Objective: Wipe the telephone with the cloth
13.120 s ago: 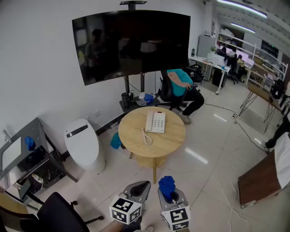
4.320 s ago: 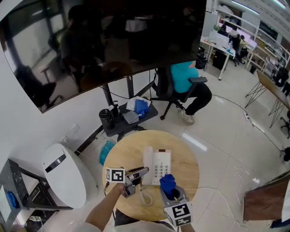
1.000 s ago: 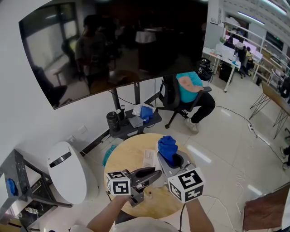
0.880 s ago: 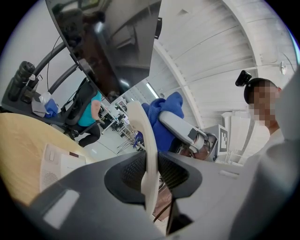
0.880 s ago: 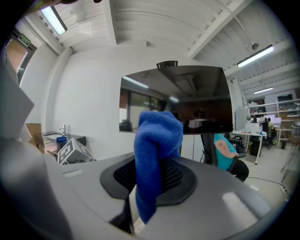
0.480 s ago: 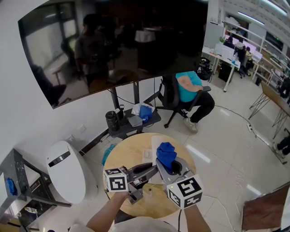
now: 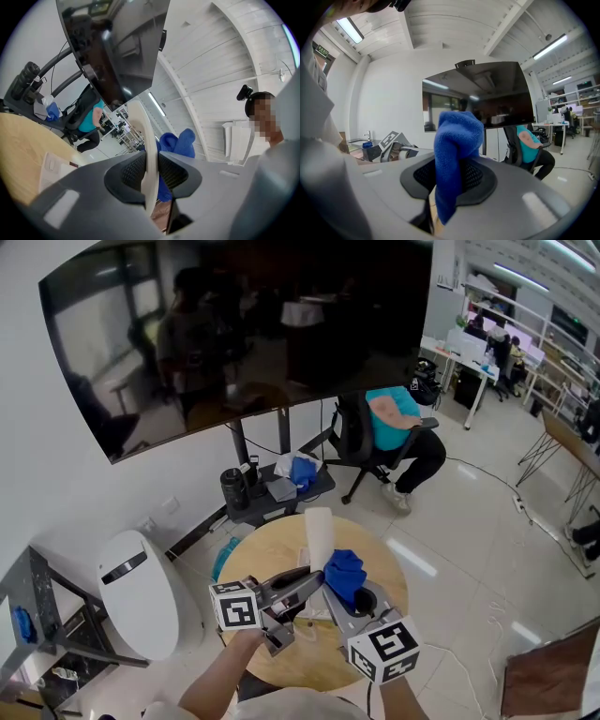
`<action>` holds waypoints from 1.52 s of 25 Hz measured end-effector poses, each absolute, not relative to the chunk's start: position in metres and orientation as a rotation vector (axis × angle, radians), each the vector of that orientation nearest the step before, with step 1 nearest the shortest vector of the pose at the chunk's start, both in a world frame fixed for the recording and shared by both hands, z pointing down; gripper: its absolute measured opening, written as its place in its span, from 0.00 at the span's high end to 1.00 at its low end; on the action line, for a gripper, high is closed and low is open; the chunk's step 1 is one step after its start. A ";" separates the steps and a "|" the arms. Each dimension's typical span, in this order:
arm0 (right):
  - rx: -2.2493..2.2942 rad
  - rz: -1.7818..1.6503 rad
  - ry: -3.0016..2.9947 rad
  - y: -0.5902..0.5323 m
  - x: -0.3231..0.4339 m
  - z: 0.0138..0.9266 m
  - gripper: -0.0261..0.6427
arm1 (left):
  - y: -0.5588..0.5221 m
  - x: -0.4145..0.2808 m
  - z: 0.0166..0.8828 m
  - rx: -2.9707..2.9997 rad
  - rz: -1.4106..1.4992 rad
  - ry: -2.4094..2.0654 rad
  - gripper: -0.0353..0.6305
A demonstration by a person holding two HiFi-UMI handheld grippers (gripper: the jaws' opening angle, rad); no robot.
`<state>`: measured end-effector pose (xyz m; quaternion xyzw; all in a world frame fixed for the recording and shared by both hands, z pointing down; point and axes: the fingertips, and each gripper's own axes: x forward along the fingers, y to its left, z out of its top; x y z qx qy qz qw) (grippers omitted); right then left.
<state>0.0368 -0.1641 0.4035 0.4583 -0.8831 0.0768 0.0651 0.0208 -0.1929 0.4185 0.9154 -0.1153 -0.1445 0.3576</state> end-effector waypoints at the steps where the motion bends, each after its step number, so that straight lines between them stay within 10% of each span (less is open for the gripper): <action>1: 1.381 0.235 -2.667 -0.162 0.035 0.404 0.83 | -0.194 0.020 0.418 2.363 -0.374 -0.300 0.83; 38: 1.355 0.423 -2.620 -0.111 0.032 0.474 0.83 | -0.206 -0.004 0.403 2.348 -0.430 -0.323 0.83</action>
